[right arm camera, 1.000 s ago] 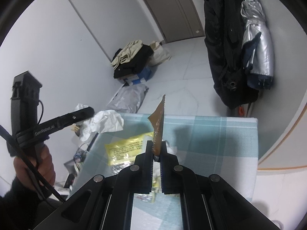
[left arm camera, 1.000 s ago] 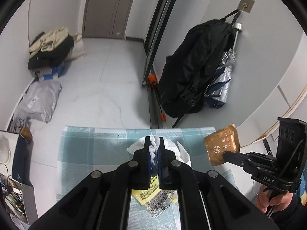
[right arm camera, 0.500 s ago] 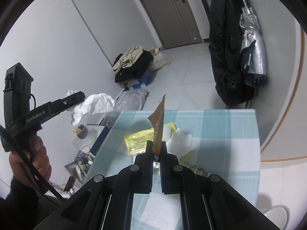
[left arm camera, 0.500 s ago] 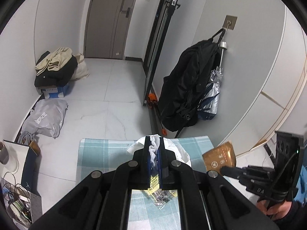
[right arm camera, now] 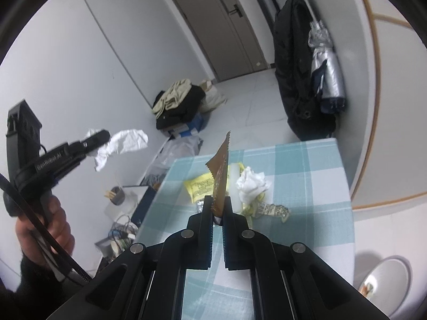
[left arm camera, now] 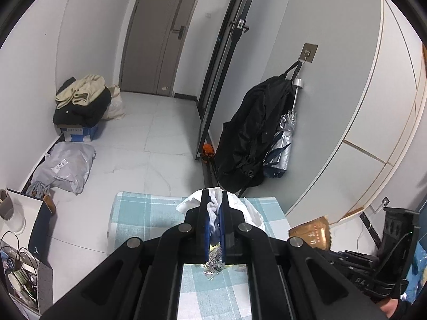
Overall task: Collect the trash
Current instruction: 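Carry the brown wrapper and white tissue over the white bin with both tools, then open the right tool over the bin to drop the brown wrapper, then open the left tool over the bin to drop the white tissue, then move both tools back from the bin to the table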
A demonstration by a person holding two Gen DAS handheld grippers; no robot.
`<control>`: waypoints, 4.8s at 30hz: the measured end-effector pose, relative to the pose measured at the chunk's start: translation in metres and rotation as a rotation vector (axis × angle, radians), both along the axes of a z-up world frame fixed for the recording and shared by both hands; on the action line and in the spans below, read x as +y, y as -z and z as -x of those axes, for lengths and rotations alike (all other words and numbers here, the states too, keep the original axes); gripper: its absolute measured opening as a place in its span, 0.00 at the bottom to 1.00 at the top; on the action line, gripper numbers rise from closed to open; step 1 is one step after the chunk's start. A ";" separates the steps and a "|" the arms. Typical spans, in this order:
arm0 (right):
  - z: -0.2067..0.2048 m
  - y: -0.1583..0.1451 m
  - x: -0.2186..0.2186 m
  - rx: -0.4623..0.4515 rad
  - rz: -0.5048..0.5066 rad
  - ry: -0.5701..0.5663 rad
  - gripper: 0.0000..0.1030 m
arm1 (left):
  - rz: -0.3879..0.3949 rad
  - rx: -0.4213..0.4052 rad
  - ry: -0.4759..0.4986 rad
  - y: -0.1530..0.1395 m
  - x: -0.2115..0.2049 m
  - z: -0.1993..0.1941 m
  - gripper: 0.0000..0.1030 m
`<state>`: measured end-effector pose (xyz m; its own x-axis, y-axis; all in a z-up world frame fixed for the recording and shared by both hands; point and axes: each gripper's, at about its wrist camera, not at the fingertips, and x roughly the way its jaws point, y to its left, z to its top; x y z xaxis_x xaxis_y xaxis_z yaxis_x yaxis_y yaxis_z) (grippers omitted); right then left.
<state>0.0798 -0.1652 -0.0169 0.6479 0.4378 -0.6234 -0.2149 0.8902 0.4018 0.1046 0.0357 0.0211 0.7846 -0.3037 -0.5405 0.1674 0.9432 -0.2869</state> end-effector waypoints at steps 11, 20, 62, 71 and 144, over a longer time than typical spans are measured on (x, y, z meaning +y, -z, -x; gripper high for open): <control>0.063 -0.078 -0.034 -0.156 0.019 0.039 0.05 | -0.054 -0.053 0.037 -0.031 -0.042 0.045 0.01; 0.125 -0.105 -0.096 -0.214 0.033 0.146 0.05 | -0.090 -0.098 0.147 -0.051 -0.104 0.078 0.01; 0.120 0.191 -0.327 0.439 -0.169 0.523 0.05 | -0.214 0.389 0.619 0.135 -0.371 0.030 0.01; 0.119 0.251 -0.339 0.564 -0.257 0.527 0.26 | -0.271 0.499 0.642 0.166 -0.399 0.022 0.01; 0.181 -0.009 -0.267 0.023 0.085 0.596 0.95 | -0.241 0.225 0.362 0.048 -0.300 0.070 0.66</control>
